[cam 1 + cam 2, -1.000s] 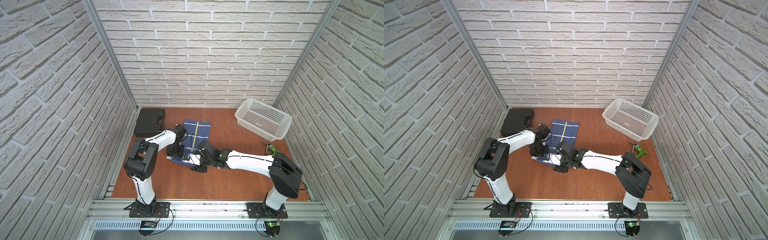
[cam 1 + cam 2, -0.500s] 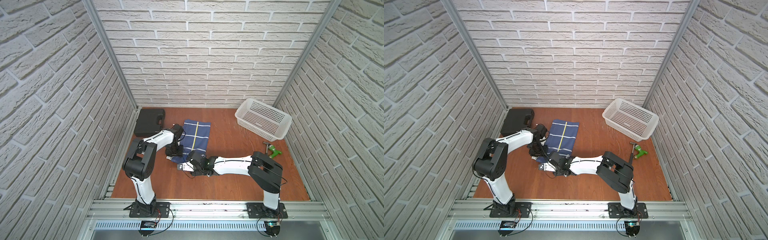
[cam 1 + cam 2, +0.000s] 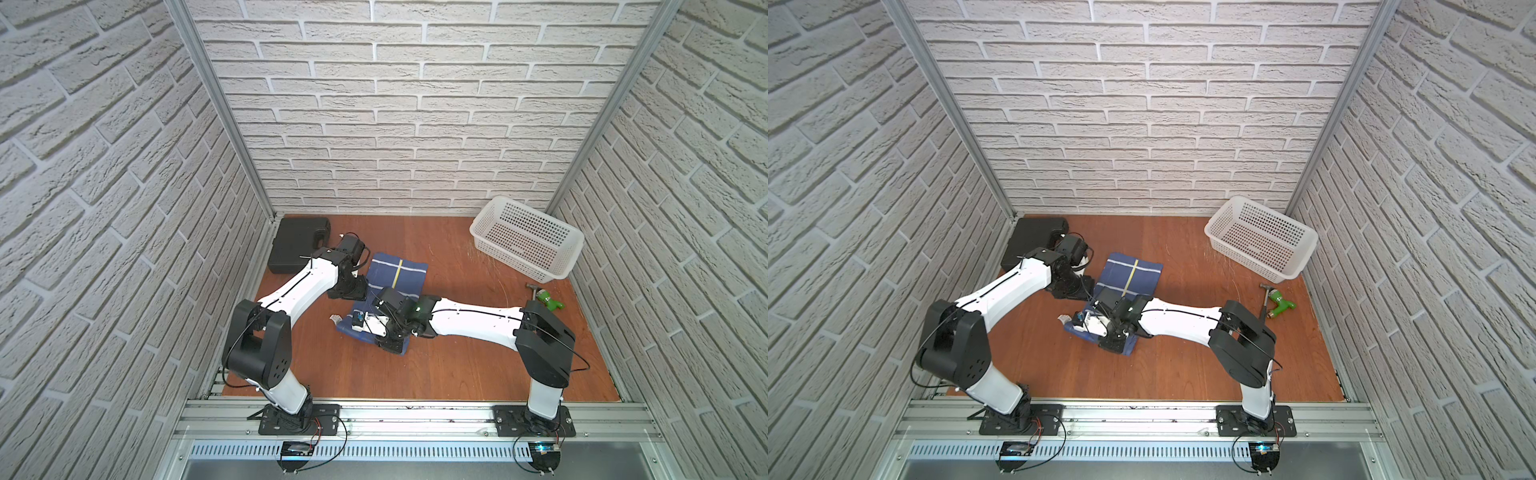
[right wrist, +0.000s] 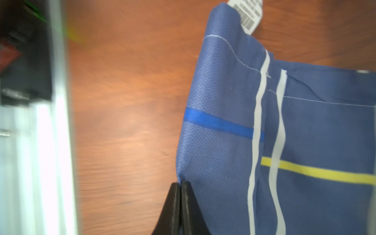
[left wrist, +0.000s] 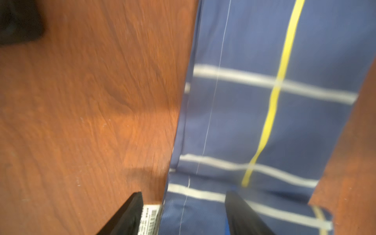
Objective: Roll up the pillowcase
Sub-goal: Roll the pillowcase at the center of the board.
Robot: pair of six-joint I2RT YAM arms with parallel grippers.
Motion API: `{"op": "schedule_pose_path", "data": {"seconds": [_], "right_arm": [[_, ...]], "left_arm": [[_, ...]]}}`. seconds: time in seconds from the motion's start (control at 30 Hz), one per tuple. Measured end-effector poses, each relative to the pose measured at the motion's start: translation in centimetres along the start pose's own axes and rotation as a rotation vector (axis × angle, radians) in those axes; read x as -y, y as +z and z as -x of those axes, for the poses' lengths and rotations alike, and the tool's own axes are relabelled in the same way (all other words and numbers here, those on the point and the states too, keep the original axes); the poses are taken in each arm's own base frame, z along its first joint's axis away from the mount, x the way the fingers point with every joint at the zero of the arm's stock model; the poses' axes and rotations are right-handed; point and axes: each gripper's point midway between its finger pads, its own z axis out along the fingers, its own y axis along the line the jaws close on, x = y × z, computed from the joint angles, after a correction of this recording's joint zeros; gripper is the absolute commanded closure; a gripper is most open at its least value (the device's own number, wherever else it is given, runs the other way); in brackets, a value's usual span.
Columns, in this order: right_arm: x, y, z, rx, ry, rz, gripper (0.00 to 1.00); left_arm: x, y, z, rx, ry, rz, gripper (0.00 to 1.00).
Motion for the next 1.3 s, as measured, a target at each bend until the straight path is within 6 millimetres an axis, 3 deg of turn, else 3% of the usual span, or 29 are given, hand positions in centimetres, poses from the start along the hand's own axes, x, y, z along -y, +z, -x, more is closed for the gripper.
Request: {"op": "schedule_pose_path", "data": {"seconds": [0.17,0.37,0.5,0.8,1.03,1.3], "right_arm": [[-0.9,-1.2,0.4,0.019,0.194,0.215,0.93],[1.6,-1.9,0.9,0.049,0.352,0.367,0.91],[4.3,-1.1,0.7,0.060,0.425,0.416,0.91],[8.1,-0.3,-0.2,0.089,0.492,0.442,0.89],[9.5,0.9,0.1,0.113,0.486,0.437,0.82],[11.2,1.9,-0.5,0.111,0.458,0.354,0.74]], "left_arm": [[-0.3,-1.3,-0.2,0.017,0.007,0.017,0.30],[-0.8,-2.2,-0.6,0.040,0.007,0.041,0.29],[-0.6,-2.4,-2.1,0.036,0.012,0.036,0.29],[-0.2,-3.0,-5.0,0.037,-0.013,0.020,0.28],[0.4,-1.0,-6.9,-0.041,-0.020,0.020,0.29],[-0.2,2.4,-6.0,-0.099,-0.061,0.022,0.29]]}}
